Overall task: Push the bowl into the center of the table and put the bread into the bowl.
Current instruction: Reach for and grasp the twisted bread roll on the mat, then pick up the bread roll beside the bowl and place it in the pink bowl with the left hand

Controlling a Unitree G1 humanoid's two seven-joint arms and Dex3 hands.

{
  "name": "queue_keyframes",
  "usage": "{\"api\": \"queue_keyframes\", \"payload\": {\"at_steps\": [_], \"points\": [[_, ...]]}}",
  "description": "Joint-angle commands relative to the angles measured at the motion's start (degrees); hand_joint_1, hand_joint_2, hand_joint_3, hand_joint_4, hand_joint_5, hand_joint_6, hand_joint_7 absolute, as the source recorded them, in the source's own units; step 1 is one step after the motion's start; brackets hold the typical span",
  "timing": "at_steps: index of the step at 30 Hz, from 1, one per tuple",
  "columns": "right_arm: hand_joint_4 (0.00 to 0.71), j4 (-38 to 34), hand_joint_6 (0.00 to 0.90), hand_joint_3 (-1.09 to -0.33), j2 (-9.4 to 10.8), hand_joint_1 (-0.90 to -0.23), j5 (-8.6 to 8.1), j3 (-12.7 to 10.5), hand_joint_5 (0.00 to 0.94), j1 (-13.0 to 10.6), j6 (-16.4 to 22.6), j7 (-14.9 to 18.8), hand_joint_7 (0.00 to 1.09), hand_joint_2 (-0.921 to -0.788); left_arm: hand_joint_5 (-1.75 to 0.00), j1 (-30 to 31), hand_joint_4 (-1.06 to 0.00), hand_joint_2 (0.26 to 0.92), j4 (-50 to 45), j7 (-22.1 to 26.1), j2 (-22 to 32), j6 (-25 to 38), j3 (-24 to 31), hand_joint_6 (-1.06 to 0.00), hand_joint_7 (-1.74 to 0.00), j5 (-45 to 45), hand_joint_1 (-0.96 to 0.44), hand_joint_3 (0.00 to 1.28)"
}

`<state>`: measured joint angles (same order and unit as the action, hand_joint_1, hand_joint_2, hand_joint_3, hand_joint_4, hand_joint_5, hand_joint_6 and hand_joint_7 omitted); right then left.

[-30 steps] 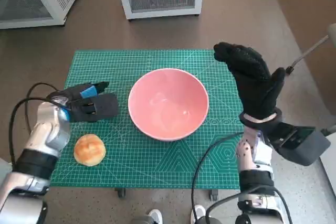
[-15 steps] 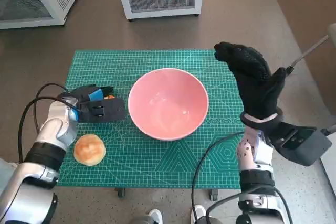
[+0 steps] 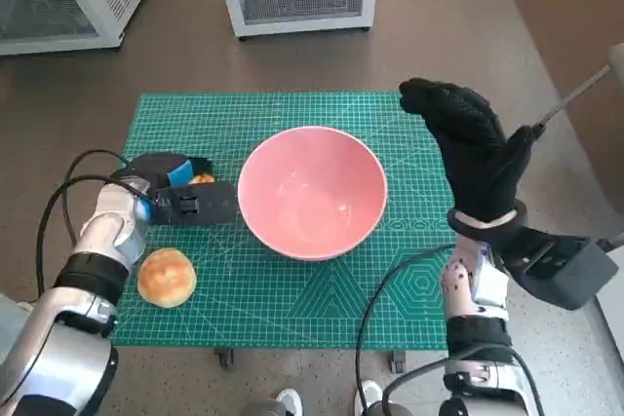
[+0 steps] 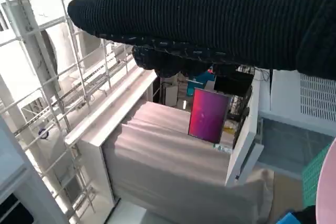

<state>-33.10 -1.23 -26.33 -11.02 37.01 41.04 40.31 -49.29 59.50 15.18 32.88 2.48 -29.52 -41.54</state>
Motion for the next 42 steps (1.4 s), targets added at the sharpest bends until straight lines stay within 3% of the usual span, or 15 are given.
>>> {"api": "queue_keyframes", "payload": {"at_steps": [1,4,10,21,29,42], "points": [[0.212,0.24,0.338,-0.652,-0.07,-0.621,0.35,0.2,0.0,-1.55,-0.83,-0.23,0.01,-0.921,-1.39,0.95,-0.55,0.92,2.35,-1.47,-0.86,-1.39,-1.13,-0.61,-0.93,-0.72,0.07,0.15],[0.211,0.42,0.338,-0.652,-0.04,-0.621,0.29,0.24,0.0,-1.64,-0.93,-0.16,0.01,-0.921,-1.31,1.11,-0.55,0.92,2.41,-2.9,-0.56,-2.1,-1.13,-0.61,-1.14,-0.73,0.02,0.14],[0.211,0.56,0.338,-0.651,-0.02,-0.621,-0.02,0.27,0.0,-1.69,-1.3,0.14,0.01,-0.921,-1.23,1.84,-0.57,0.92,0.01,-3.83,0.78,-3.11,-0.02,-0.6,-1.26,0.32,0.0,0.13],[0.21,0.64,0.338,-0.652,-0.09,-0.624,-0.33,0.31,0.0,-1.74,-1.62,0.53,0.01,-0.921,-1.26,4.67,-0.6,0.92,-16.2,0.55,4.84,0.51,5.3,-0.59,-1.22,3.32,0.0,0.13],[0.21,0.05,0.337,-0.652,-0.14,-0.627,-0.59,0.28,0.0,-1.54,-1.67,1.04,0.01,-0.921,-1.19,11.06,-0.63,0.92,-39.43,2.81,7.85,4.16,13.06,-0.61,-1.23,5.98,0.0,0.1],[0.21,0.38,0.337,-0.653,-0.33,-0.623,-0.89,0.31,0.0,-1.49,-2.31,1.42,0.01,-0.921,-1.21,16.51,-0.67,0.919,-63.6,2.91,5.51,4.21,19.66,-0.64,-1.13,7.41,0.0,0.07]]}}
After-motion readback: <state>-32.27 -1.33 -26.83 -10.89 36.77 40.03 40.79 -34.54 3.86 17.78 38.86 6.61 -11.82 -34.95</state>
